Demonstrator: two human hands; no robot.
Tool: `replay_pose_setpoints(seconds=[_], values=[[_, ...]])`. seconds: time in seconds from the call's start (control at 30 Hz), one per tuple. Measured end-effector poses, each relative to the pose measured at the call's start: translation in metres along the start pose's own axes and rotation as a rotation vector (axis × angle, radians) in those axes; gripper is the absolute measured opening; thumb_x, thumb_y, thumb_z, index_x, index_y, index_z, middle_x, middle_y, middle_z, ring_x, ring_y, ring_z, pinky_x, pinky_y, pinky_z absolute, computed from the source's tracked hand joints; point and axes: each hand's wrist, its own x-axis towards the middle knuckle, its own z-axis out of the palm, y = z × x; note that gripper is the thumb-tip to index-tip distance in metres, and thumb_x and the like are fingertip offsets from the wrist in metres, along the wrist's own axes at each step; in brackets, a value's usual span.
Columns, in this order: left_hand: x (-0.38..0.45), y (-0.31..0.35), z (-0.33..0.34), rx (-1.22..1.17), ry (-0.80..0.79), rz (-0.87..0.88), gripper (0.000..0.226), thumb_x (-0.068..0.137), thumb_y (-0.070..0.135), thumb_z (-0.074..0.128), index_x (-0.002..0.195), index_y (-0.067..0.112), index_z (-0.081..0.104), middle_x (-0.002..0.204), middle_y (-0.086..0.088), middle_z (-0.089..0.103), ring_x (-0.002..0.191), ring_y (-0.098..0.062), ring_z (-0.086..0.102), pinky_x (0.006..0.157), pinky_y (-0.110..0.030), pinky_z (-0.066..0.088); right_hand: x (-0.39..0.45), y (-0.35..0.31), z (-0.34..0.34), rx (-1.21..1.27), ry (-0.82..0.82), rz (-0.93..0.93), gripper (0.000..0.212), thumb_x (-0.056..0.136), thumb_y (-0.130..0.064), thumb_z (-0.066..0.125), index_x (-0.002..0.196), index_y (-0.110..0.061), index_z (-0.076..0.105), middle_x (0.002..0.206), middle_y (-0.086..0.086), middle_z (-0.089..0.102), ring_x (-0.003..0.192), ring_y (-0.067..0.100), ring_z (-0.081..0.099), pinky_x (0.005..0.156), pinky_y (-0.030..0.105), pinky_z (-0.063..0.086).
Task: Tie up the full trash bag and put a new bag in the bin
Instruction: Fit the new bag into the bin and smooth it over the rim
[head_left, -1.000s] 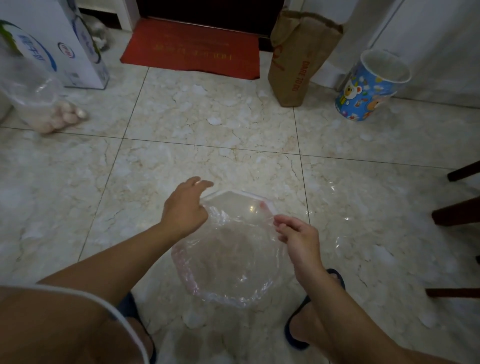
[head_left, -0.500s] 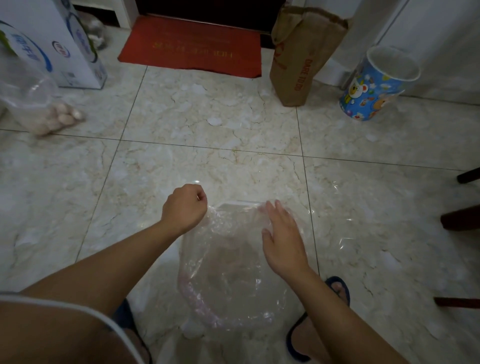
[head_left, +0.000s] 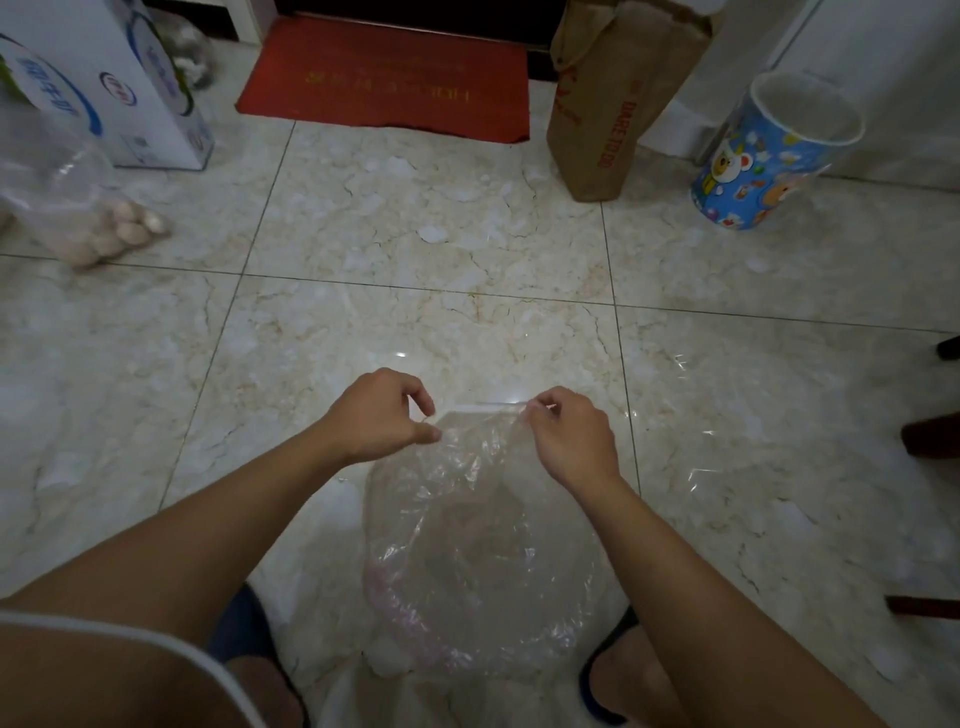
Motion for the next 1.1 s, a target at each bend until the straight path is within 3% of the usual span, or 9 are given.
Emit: replay_pose_setpoints(seconds=[0.13,0.27,0.37,0.43,0.53,0.67,0.73,0.87,1.1], values=[[0.004,-0.006,-0.008,-0.073,0.008,0.001,0.006,0.078,0.015,0.078,0.083,0.017,0.079,0.047,0.009,0.06,0.047,-0.008,0.056,0.062,-0.023,0.049,0.011,-0.002,-0.007,-0.062,-0.03,0.039,0.025,0.093,-0.035,0.053,0.098,-0.023,0.074,0.084,-0.002,0.07,0.073,0.018,0.064,0.066,0.029,0.05],[0.007,-0.011,-0.012,-0.097,-0.005,-0.007,0.004,0.079,0.023,0.078,0.078,0.019,0.078,0.077,-0.001,0.075,0.075,-0.016,0.07,0.08,-0.037,0.058,0.018,0.002,-0.012,-0.127,-0.069,-0.005,0.026,0.092,-0.034,0.052,0.094,-0.025,0.076,0.084,-0.003,0.072,0.075,0.019,0.066,0.069,0.03,0.052],[0.005,-0.005,-0.013,-0.186,-0.118,-0.033,0.033,0.069,0.04,0.083,0.092,0.018,0.073,0.084,0.0,0.073,0.075,-0.014,0.07,0.066,-0.027,0.054,0.021,0.007,-0.012,-0.13,-0.106,-0.029,0.031,0.093,-0.039,0.051,0.11,-0.027,0.074,0.109,-0.001,0.074,0.094,0.022,0.068,0.081,0.032,0.052],[0.003,-0.003,-0.015,-0.104,-0.164,-0.02,0.04,0.063,0.039,0.087,0.094,0.02,0.072,0.085,0.0,0.073,0.075,-0.013,0.069,0.06,-0.021,0.048,0.021,0.009,-0.014,-0.138,-0.13,-0.057,0.036,0.094,-0.04,0.051,0.122,-0.028,0.068,0.122,-0.002,0.07,0.102,0.019,0.067,0.086,0.032,0.051],[0.002,-0.004,-0.019,0.098,-0.182,0.009,0.032,0.064,0.028,0.089,0.092,0.019,0.073,0.078,0.004,0.073,0.07,-0.009,0.07,0.064,-0.021,0.051,0.018,0.009,-0.016,-0.206,-0.148,-0.213,0.033,0.097,-0.034,0.052,0.125,-0.025,0.067,0.123,-0.001,0.067,0.105,0.018,0.064,0.089,0.032,0.049],[0.004,-0.01,-0.022,0.053,-0.157,0.002,0.005,0.075,0.013,0.08,0.078,0.016,0.078,0.063,0.008,0.071,0.057,-0.002,0.066,0.056,-0.016,0.049,0.016,0.005,-0.015,-0.189,-0.198,-0.402,0.027,0.095,-0.028,0.06,0.121,-0.026,0.068,0.124,-0.004,0.064,0.109,0.014,0.06,0.095,0.032,0.048],[0.006,-0.012,-0.022,-0.008,-0.132,-0.012,0.007,0.079,0.01,0.075,0.074,0.014,0.077,0.065,0.005,0.072,0.055,0.0,0.065,0.056,-0.016,0.049,0.018,0.0,-0.012,-0.165,-0.189,-0.381,0.023,0.093,-0.026,0.063,0.114,-0.024,0.072,0.114,-0.006,0.071,0.102,0.011,0.064,0.093,0.03,0.051],[0.009,-0.018,-0.016,-0.162,-0.109,-0.068,0.01,0.083,0.006,0.067,0.076,0.006,0.073,0.069,-0.01,0.074,0.06,-0.014,0.066,0.072,-0.033,0.056,0.026,-0.005,-0.007,-0.088,-0.135,-0.286,0.011,0.091,-0.021,0.066,0.095,-0.022,0.076,0.09,-0.009,0.075,0.085,0.005,0.066,0.076,0.019,0.05],[0.01,-0.031,0.0,-0.304,-0.052,-0.175,0.012,0.088,0.01,0.065,0.08,0.002,0.07,0.067,-0.015,0.07,0.056,-0.018,0.059,0.065,-0.03,0.048,0.041,-0.008,-0.005,0.081,-0.317,-0.114,0.013,0.09,-0.014,0.061,0.079,-0.016,0.068,0.077,-0.006,0.065,0.072,0.009,0.059,0.062,0.02,0.042]])
